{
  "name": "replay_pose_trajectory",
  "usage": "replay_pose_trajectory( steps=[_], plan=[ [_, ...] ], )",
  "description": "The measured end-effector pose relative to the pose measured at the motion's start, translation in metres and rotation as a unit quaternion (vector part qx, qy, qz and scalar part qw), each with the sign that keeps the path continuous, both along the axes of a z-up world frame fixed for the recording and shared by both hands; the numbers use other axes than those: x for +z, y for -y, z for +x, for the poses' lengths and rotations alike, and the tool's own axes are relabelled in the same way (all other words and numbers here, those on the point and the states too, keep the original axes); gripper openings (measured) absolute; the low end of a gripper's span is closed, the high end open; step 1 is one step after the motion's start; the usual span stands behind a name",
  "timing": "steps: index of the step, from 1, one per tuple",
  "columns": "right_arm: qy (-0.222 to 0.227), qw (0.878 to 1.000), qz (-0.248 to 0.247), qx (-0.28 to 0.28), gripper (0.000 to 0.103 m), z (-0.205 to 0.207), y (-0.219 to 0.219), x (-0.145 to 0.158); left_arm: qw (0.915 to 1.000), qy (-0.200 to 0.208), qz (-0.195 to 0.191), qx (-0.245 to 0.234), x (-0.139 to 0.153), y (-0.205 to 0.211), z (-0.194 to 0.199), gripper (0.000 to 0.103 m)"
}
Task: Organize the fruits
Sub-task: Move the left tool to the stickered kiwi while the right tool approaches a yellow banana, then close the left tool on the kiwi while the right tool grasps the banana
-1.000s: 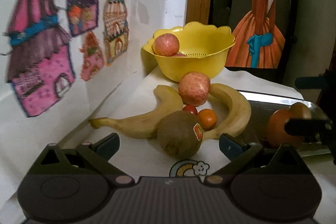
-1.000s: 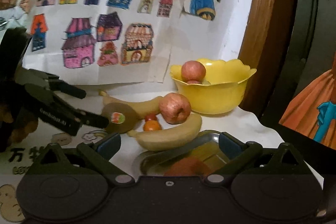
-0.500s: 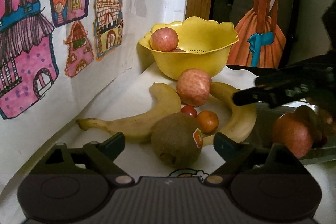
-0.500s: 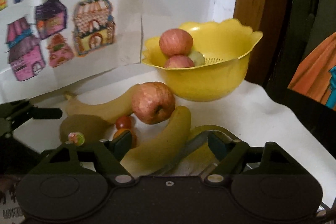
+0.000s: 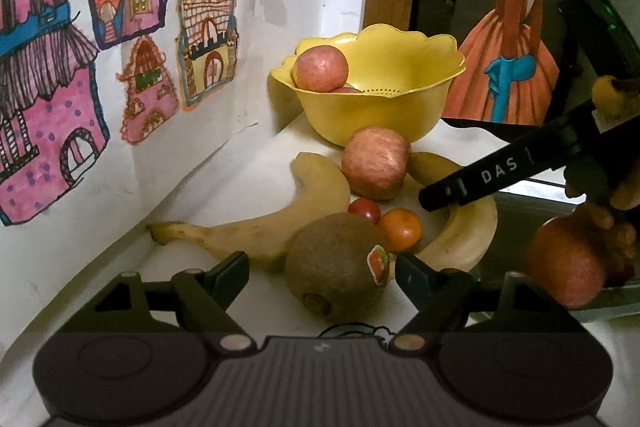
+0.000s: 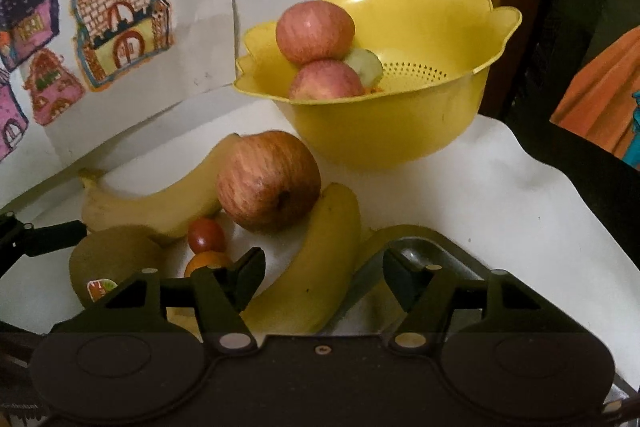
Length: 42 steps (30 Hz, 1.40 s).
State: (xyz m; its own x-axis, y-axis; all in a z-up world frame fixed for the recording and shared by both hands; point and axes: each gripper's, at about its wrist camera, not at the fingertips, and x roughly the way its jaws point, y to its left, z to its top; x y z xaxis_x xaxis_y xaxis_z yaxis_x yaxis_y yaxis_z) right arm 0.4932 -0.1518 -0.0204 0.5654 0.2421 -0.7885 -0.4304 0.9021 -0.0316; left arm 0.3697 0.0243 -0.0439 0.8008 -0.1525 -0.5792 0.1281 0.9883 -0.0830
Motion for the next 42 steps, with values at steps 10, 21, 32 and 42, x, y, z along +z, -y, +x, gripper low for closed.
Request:
replay_pose_trajectory(
  steps=[10, 21, 32, 42],
  plan=[
    [-0.02, 1.0, 0.017, -0.014, 0.057, -0.001, -0.001, -0.001, 0.9997, -0.021, -0.007, -0.004, -0.002, 0.008, 0.004, 0.067],
    [-0.041, 0.997, 0.037, -0.047, 0.053, 0.001, -0.001, -0.005, 0.9992, -0.029, -0.025, 0.009, -0.003, 0.006, 0.01, 0.062],
    [-0.07, 0.993, 0.05, -0.08, 0.044, 0.004, 0.004, -0.004, 0.9984, -0.035, -0.043, 0.01, -0.002, 0.002, 0.001, 0.061],
    [-0.07, 0.987, 0.092, -0.114, 0.037, -0.007, 0.019, -0.003, 0.9979, -0.037, -0.053, 0.003, -0.001, -0.001, -0.018, 0.061]
  ],
)
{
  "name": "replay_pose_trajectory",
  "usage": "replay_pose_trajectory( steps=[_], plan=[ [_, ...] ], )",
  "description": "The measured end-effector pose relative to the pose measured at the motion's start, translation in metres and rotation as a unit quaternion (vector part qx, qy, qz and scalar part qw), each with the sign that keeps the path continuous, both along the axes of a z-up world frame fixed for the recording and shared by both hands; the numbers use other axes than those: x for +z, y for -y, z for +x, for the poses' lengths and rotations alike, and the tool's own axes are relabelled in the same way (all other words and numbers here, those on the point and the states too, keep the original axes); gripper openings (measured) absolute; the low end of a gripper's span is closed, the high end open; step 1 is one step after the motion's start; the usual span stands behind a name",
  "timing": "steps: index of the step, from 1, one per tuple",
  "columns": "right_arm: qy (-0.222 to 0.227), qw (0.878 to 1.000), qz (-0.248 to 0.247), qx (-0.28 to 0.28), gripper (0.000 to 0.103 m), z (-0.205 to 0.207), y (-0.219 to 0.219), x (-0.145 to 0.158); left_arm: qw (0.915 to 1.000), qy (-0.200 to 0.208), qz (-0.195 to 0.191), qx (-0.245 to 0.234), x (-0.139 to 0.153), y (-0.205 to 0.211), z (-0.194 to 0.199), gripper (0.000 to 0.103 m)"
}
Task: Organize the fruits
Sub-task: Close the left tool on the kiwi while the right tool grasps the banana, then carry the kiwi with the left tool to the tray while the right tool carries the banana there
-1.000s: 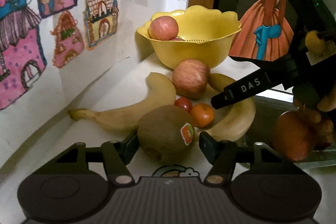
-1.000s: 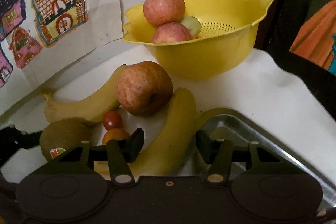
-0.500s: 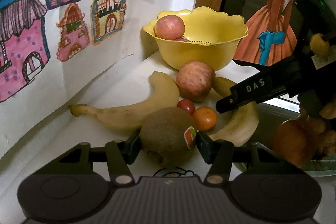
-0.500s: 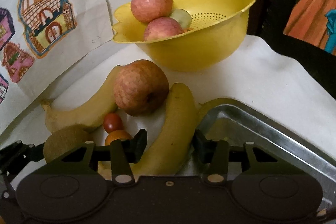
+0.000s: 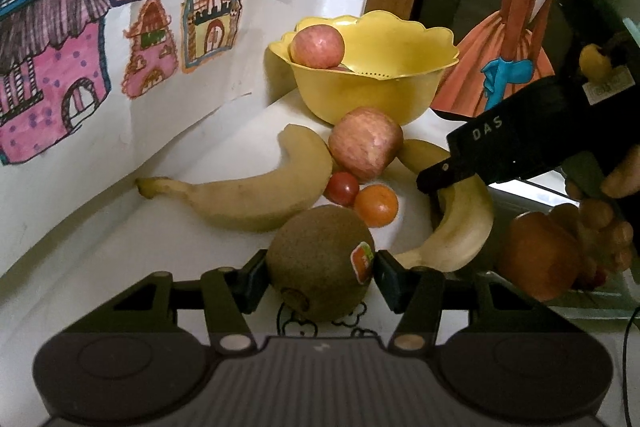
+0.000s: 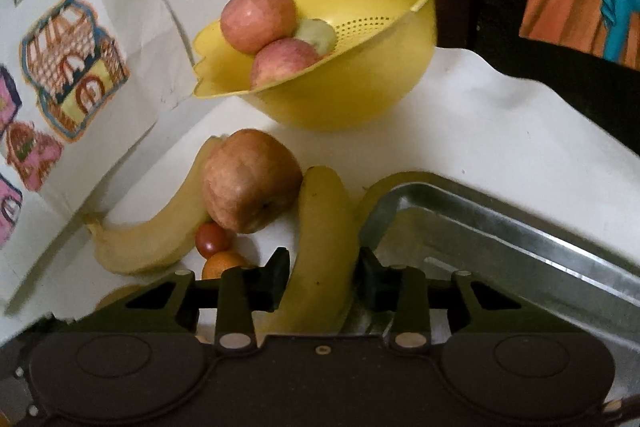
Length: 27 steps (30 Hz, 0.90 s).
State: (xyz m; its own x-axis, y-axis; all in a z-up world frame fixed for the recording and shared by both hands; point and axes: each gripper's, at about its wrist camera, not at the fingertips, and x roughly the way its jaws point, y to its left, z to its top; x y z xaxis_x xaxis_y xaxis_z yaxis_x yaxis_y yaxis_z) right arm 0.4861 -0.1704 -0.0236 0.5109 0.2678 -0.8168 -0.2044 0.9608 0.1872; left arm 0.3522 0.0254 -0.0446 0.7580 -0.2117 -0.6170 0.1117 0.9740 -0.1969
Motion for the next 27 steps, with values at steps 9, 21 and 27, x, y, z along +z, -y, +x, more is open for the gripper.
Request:
replay_pose_trajectory(
  steps=[9, 21, 27],
  plan=[
    [-0.012, 0.998, 0.064, -0.024, 0.035, -0.012, 0.02, 0.006, 0.9999, 0.011, -0.012, -0.003, 0.004, -0.001, -0.017, 0.061],
    [-0.019, 0.994, 0.108, -0.001, 0.034, -0.046, 0.015, 0.016, 0.9994, 0.028, -0.02, 0.005, 0.021, -0.007, -0.043, 0.061],
    [0.007, 0.991, 0.136, 0.002, 0.034, -0.06, 0.025, 0.03, 0.9989, 0.042, -0.018, 0.01, 0.035, -0.005, -0.048, 0.061]
  ],
)
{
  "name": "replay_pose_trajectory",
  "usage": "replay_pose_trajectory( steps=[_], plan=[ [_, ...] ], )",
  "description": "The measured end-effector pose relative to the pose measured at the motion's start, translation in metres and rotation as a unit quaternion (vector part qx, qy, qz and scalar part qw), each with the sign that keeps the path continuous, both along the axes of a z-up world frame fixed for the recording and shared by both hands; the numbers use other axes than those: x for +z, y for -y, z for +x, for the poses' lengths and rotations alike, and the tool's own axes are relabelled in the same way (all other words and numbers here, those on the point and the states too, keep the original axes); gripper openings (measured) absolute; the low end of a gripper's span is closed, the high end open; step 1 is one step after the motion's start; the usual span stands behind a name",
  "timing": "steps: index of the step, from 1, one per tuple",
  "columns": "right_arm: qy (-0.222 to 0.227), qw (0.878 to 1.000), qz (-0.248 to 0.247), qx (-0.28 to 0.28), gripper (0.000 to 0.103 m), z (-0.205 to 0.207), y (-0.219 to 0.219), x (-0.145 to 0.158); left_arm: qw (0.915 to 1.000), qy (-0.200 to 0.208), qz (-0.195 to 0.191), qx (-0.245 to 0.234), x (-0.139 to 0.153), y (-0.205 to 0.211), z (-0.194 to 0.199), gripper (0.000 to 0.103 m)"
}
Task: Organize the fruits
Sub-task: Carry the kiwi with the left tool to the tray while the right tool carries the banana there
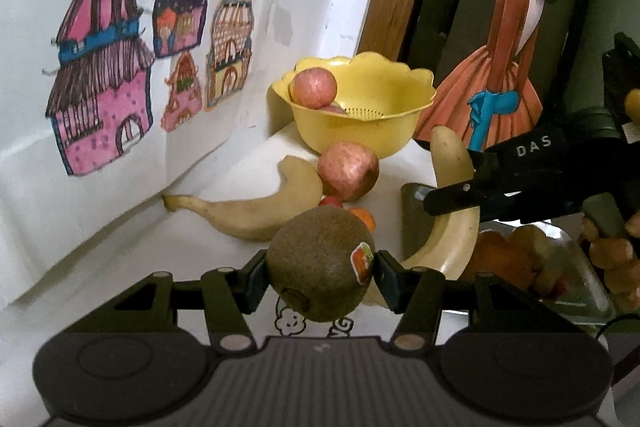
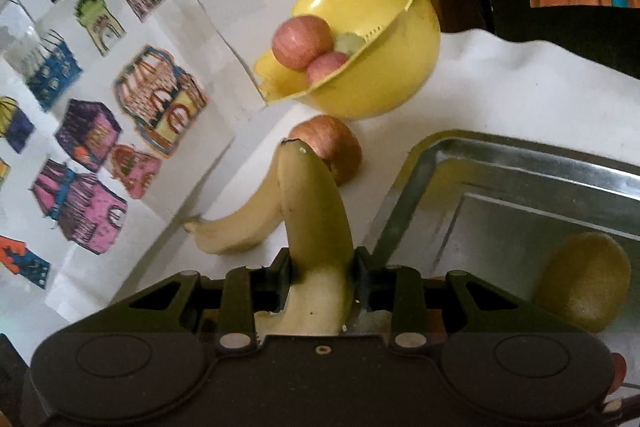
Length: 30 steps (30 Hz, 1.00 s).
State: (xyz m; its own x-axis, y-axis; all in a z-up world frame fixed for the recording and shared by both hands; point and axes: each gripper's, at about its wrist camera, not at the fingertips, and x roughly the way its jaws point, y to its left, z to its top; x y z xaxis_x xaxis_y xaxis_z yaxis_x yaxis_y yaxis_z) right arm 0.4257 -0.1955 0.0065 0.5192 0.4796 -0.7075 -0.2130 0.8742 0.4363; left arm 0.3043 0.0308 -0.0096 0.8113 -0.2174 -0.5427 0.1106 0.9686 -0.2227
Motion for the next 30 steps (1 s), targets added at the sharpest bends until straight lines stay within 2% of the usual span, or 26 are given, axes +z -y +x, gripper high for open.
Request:
replay_pose_trajectory(
  steps=[7, 15, 22, 27, 30],
  plan=[
    [0.029, 0.999, 0.017, -0.031, 0.034, -0.001, 0.03, 0.026, 0.9998, 0.017, 0.0, -0.009, 0.014, 0.018, 0.006, 0.061],
    [0.052, 0.994, 0.017, -0.096, 0.034, 0.0, 0.095, 0.043, 0.9988, 0.037, -0.015, -0.03, 0.018, 0.051, 0.024, 0.061],
    [0.065, 0.988, 0.0, -0.141, 0.034, -0.001, 0.142, 0.032, 0.9977, 0.044, -0.022, -0.047, 0.014, 0.084, 0.044, 0.061],
    [0.06, 0.985, 0.014, -0.163, 0.034, 0.002, 0.164, 0.015, 0.9975, 0.044, -0.025, -0.05, 0.009, 0.103, 0.067, 0.061],
    [0.058, 0.982, 0.041, -0.175, 0.034, 0.006, 0.175, 0.004, 0.9974, 0.039, -0.022, -0.056, 0.005, 0.114, 0.079, 0.061]
  ],
)
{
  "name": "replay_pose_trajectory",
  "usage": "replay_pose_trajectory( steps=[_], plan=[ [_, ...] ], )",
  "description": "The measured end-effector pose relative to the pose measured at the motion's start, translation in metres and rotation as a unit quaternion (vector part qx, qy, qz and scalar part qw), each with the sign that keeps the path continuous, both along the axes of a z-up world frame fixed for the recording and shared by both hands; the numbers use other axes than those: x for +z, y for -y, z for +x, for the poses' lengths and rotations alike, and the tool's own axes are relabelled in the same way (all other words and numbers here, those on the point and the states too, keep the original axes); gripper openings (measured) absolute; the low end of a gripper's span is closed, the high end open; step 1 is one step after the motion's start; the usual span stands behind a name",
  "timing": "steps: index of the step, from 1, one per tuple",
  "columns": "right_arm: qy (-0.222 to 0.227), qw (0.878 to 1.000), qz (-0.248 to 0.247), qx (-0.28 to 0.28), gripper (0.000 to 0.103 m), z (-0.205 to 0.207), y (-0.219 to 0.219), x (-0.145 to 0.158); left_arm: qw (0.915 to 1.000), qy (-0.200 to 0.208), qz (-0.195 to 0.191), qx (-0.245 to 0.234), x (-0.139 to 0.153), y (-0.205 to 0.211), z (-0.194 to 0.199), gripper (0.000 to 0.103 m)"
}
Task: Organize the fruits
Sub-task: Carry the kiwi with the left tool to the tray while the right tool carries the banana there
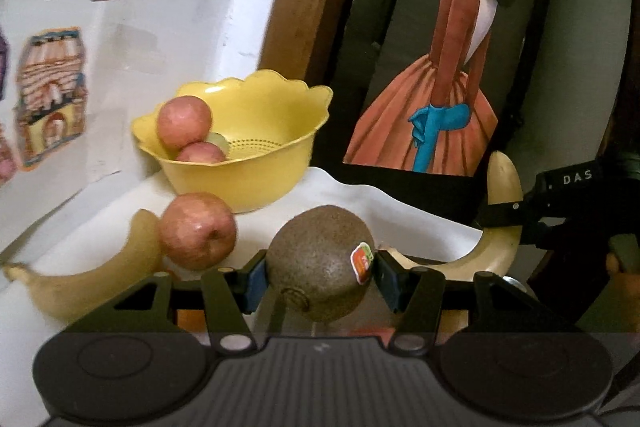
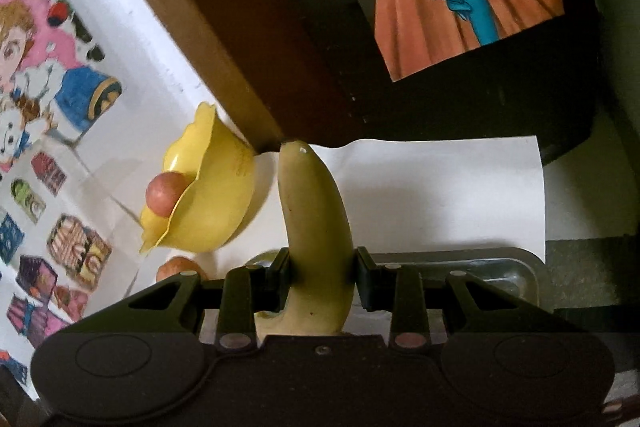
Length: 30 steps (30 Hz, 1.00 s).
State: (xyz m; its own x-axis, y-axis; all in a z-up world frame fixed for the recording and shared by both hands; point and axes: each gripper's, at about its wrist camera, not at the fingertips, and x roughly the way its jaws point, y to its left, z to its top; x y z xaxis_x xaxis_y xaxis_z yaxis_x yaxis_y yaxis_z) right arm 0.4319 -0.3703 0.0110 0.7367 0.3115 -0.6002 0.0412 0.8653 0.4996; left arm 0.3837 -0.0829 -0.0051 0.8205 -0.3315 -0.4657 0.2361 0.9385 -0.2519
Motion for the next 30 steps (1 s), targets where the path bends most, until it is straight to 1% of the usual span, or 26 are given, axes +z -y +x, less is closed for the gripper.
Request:
replay_pose_trajectory(
  steps=[5, 10, 18, 30],
  plan=[
    [0.009, 1.0, 0.019, -0.011, 0.034, 0.003, 0.009, -0.009, 0.9999, -0.001, -0.004, -0.01, -0.008, 0.01, 0.014, 0.061],
    [0.025, 0.999, 0.019, -0.038, 0.034, -0.003, 0.021, -0.015, 0.9998, -0.013, 0.002, -0.012, -0.015, 0.015, 0.021, 0.061],
    [0.048, 0.997, 0.034, -0.057, 0.035, -0.015, 0.029, -0.023, 0.9991, -0.041, 0.004, -0.004, -0.024, 0.018, 0.032, 0.061],
    [0.023, 0.993, 0.071, -0.086, 0.035, -0.009, 0.041, -0.04, 0.9977, -0.066, 0.011, -0.004, -0.035, 0.022, 0.038, 0.061]
  ],
)
